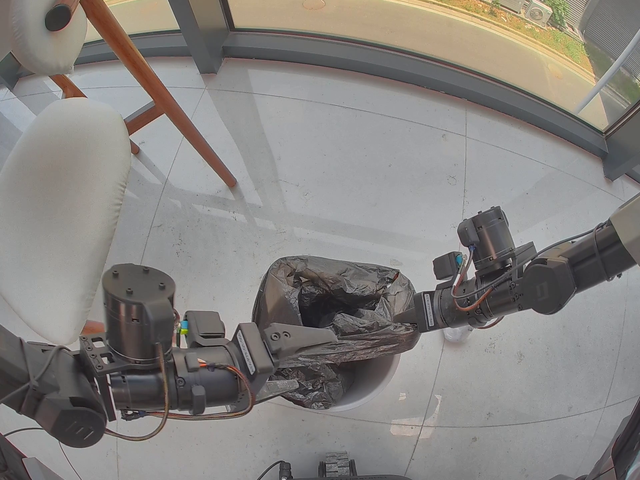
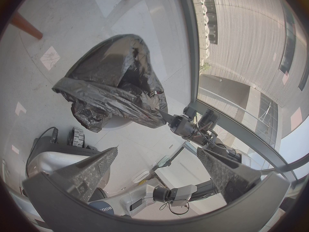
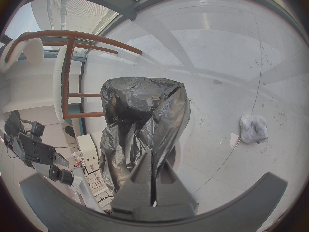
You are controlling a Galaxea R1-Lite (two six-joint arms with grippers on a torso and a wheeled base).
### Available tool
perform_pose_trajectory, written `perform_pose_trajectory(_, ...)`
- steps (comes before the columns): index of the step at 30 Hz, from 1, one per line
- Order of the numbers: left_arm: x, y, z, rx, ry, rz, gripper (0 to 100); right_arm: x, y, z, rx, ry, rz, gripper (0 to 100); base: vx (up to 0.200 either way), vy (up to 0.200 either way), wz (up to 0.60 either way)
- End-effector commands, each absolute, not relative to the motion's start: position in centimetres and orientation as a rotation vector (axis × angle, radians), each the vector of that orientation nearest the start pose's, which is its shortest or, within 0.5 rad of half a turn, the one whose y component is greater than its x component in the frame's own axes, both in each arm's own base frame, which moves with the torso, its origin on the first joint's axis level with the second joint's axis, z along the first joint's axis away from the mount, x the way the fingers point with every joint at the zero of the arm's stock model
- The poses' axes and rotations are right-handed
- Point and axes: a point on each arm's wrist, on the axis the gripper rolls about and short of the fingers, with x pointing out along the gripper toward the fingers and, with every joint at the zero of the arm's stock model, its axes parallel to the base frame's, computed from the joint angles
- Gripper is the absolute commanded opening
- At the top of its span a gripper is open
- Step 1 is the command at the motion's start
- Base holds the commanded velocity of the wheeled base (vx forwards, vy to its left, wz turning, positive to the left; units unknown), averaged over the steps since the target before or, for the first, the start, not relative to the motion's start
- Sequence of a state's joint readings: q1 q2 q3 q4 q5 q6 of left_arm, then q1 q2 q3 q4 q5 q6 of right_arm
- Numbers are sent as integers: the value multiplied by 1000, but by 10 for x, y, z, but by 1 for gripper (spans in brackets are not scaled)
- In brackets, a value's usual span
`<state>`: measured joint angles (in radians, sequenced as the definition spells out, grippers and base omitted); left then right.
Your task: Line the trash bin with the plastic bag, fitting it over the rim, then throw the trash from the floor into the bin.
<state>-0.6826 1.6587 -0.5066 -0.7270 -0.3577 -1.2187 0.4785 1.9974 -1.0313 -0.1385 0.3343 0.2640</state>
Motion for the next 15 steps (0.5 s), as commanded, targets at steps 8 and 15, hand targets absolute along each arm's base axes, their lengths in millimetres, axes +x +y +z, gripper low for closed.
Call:
perform_pose_trajectory(8,218,-200,95,-1063,1120,-521,100,310,169,83,178,927,650,0,0,0,0)
perform_pose_trajectory(15,234,-214,84,-1070,1129,-496,100,311,171,81,193,927,640,0,0,0,0)
